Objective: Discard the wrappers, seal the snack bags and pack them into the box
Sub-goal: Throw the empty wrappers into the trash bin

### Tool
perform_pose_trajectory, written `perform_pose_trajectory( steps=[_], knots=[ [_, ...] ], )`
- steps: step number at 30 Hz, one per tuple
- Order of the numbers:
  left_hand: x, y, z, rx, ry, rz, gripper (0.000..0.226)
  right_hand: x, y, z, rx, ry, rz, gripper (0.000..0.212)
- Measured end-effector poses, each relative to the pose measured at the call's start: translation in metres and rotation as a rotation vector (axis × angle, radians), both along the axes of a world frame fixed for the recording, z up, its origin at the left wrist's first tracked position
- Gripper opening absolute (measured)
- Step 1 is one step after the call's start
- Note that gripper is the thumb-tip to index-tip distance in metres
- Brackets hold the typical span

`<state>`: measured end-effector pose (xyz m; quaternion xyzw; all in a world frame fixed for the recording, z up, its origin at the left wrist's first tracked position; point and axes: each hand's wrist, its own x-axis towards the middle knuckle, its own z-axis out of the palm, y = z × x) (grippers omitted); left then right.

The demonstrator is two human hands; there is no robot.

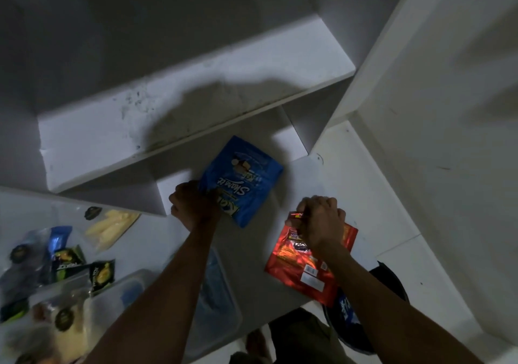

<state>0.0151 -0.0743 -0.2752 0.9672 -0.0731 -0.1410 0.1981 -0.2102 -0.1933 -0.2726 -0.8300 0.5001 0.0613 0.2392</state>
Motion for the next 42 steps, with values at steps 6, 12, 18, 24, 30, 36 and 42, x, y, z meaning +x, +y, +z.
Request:
perform_pose_trajectory(
  steps=[6, 12, 18, 24, 30, 36, 42],
  knots=[
    [-0.008, 0.005, 0.016, -0.115, -0.009, 0.029, 0.025, -0.008, 0.002, 0.009, 0.093, -0.133, -0.148, 0.044],
    [-0.028, 0.019, 0.064, -0.469, -0.022, 0.063, 0.021, -0.036, 0.0, 0.054, 0.159, -0.354, -0.257, 0.005],
    [-0.064, 0.046, 0.103, -0.672, -0.002, -0.071, 0.018, -0.076, 0.039, 0.109, 0.019, -0.534, -0.413, 0.014],
    [-0.12, 0.061, 0.146, -0.728, 0.062, -0.119, 0.014, -0.14, 0.088, 0.156, -0.175, -0.749, -0.66, 0.012],
    [-0.2, 0.061, 0.168, -0.797, 0.1, -0.272, 0.013, -0.211, 0.124, 0.19, -0.357, -0.867, -0.93, 0.021],
    [-0.291, 0.049, 0.175, -0.813, 0.21, -0.372, 0.014, -0.282, 0.147, 0.202, -0.418, -0.96, -1.16, 0.019],
    [-0.373, 0.046, 0.162, -0.798, 0.314, -0.388, 0.014, -0.343, 0.157, 0.185, -0.401, -0.98, -1.297, 0.016]
  ],
)
